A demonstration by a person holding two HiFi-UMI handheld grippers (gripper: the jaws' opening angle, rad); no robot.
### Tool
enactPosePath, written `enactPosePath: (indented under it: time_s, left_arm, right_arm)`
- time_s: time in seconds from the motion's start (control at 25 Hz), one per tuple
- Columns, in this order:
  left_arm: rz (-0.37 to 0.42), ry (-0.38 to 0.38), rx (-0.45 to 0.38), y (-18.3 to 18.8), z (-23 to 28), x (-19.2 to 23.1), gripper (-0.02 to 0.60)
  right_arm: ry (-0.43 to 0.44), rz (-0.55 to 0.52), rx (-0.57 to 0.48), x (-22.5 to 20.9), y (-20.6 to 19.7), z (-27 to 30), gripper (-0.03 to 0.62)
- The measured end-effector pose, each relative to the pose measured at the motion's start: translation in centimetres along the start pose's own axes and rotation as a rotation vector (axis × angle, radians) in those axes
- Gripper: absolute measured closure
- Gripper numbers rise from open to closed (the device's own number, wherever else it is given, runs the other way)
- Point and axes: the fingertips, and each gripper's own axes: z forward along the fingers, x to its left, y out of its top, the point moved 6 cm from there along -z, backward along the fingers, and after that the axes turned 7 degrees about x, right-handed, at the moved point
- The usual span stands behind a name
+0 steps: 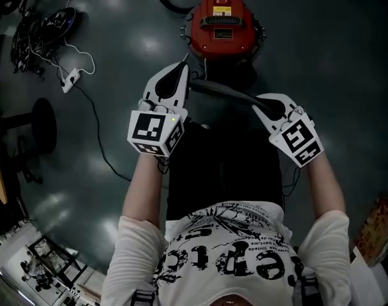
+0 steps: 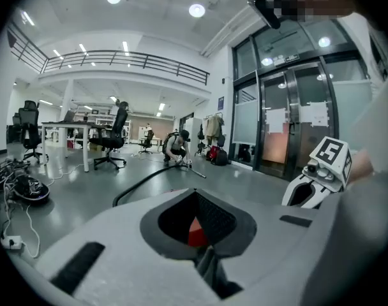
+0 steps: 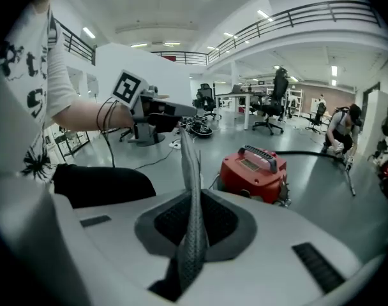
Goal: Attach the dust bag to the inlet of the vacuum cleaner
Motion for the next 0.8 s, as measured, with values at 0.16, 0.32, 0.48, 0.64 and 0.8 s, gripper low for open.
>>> enactPosePath:
  time_s: [0.16,0.32,0.48,0.64,0.8]
  left_arm:
    - [0.079,-0.041,-0.043,-4.3,4.5,1.4,0.578]
    - [0.075,-0.037,-0.088,-7.2,7.8,2.3,0.578]
    - [0.018,-0.087,-0.114,-8.2,10.7,2.0,0.578]
    - [-0.012,-0.154,-0.092,-8.4,13.0,2.1,0.578]
    - [0.049,-0.196,-0.066,-8.2,15.1,2.1,0.578]
  right_arm:
    - [0.016,-0.101,-0.002,-1.4,-3.2,4.2,0.568]
    - [-0.002,-0.173,0.013,-1.7,-6.0,7.7,0.568]
    - [-0.028,-0.181,0.037,-2.3,-7.9,9.2,0.568]
    - [-0.040,-0.182,0.057,-2.9,-8.6,9.5,0.568]
    - [-0.024,-0.209,0.059,-3.5,-9.0,10.0,0.568]
